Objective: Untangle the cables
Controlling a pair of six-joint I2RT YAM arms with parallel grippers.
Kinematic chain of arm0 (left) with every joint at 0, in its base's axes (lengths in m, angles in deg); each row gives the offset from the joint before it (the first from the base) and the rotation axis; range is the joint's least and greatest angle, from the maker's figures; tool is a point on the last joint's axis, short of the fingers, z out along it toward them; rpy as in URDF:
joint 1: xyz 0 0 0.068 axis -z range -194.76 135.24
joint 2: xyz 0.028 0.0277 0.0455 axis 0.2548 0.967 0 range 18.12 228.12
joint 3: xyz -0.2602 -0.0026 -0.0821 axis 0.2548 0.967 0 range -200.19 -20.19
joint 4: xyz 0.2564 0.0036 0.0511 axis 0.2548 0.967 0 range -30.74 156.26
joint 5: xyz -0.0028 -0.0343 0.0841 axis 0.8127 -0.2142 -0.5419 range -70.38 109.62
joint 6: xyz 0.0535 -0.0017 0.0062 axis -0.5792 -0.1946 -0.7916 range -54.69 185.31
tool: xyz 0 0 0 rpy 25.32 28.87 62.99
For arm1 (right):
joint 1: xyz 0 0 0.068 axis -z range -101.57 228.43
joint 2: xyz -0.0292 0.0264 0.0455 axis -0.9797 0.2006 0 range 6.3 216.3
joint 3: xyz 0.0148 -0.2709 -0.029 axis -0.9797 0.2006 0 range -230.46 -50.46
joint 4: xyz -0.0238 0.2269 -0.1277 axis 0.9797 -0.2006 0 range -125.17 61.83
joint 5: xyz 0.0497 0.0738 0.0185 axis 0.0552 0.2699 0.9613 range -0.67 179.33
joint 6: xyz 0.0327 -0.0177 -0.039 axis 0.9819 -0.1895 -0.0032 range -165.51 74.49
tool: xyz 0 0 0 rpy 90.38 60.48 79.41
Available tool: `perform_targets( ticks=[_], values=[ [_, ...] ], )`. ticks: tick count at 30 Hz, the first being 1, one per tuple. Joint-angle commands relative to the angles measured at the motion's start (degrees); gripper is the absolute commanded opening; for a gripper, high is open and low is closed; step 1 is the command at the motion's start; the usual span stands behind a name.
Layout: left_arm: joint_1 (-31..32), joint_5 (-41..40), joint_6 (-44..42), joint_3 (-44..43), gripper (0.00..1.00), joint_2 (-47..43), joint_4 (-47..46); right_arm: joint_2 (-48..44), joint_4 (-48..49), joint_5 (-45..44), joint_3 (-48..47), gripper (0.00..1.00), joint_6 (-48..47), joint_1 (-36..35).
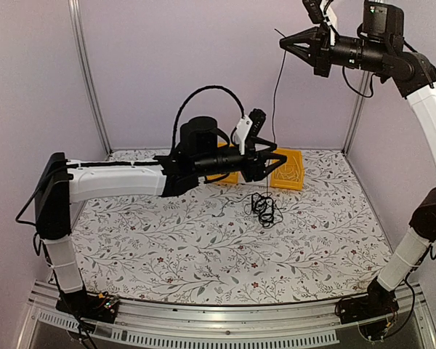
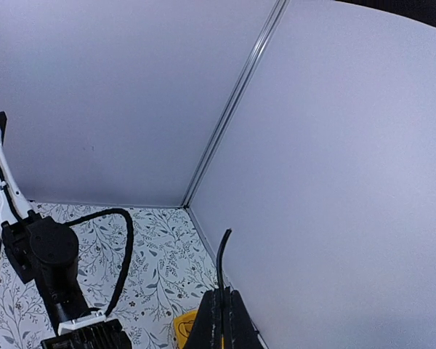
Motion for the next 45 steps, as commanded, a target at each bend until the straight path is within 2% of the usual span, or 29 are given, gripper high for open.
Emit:
perform_targets(
  ticks=[1,4,10,17,23,28,31,33,35,39,45],
  values=[
    [1.4,1.8,-1.1,-2.8,0.55,6.1,-2.9,0.0,10.3,-3.1,-1.8,0.00,2.1,-1.7],
    [0.8,-0.6,-0.3,0.1,0.46,8.6,-6.8,-0.8,15.8,-4.9,-1.9,0.00,4.0,-1.8],
    [-2.2,2.1,5.2,8.0,0.34,12.0,-11.1,-2.6,25.2,-11.3,-3.9,0.00,4.4,-1.9],
    [-4.3,1.5,6.3,17.2,0.29,13.6,-8.8,-3.3,32.5,-16.6,-6.9,0.00,1.3,-1.9],
    [-5.4,-1.5,5.8,24.8,0.25,10.1,-5.7,-3.3,35.8,-19.3,-7.1,0.00,-2.5,-1.9],
    [-6.4,-3.0,6.8,29.7,0.26,4.8,-5.4,-3.3,40.2,-20.1,-7.1,0.00,-4.4,-1.8],
    [-5.8,-4.2,6.7,31.4,0.43,-1.2,-10.4,-3.1,37.5,-19.9,-5.8,0.00,-4.9,-1.9],
    [-5.1,-4.5,5.9,30.6,0.52,-4.3,-12.4,-4.0,36.2,-18.8,-1.4,0.00,-4.5,-1.9],
    [-4.3,-4.4,4.9,27.2,0.56,-6.4,-12.4,-5.6,36.1,-16.8,4.6,0.00,-4.2,-1.8],
    [-2.6,-1.7,2.7,18.9,0.58,-7.3,-12.0,-6.8,34.7,-14.1,10.9,0.00,-1.7,-1.9],
    [-1.8,6.8,4.4,7.0,0.57,-2.2,-11.1,-4.6,33.6,-11.9,12.2,0.00,3.2,-1.9]
  ],
)
